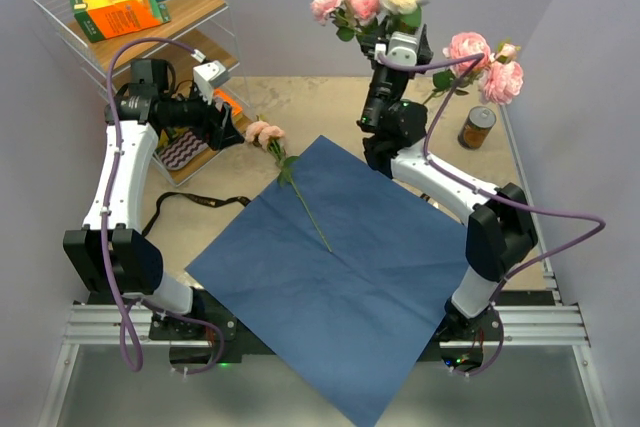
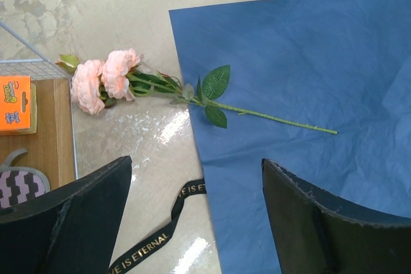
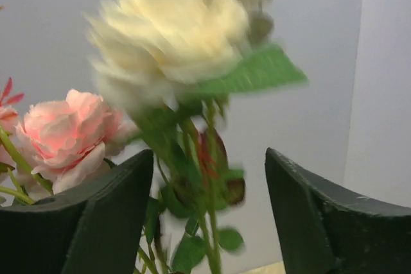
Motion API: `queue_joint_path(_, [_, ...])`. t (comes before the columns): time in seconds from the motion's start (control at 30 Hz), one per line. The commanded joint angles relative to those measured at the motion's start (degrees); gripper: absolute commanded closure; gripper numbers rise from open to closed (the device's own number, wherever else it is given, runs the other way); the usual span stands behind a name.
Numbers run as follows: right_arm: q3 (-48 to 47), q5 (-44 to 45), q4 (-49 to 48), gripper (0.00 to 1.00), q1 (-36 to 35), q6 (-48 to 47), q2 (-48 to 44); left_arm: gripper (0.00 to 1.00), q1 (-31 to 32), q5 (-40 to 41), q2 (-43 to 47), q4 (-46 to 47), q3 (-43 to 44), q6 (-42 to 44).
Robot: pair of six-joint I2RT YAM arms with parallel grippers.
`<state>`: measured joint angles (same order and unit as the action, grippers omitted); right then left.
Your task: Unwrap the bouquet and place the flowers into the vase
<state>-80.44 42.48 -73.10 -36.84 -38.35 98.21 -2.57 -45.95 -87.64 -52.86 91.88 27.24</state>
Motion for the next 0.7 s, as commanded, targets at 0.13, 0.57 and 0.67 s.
queue_joint_path(0.13, [2.9, 3.8, 11.5, 0.08, -1.0, 11.0, -8.6, 0.14, -0.1, -0.6, 1.9, 0.2, 2.4, 0.1])
queue_joint_path(0.57, [11.4, 20.3, 40.2, 0.01, -14.7, 27.1, -16.8, 0.14, -0.1, -0.8, 1.6, -0.3, 4.9, -2.8])
queue_joint_path(0.67, [11.1, 23.1, 50.9, 0.01, -17.2, 33.4, -17.5, 0.13, -0.1, -0.6, 1.7, -0.8, 5.2, -3.3])
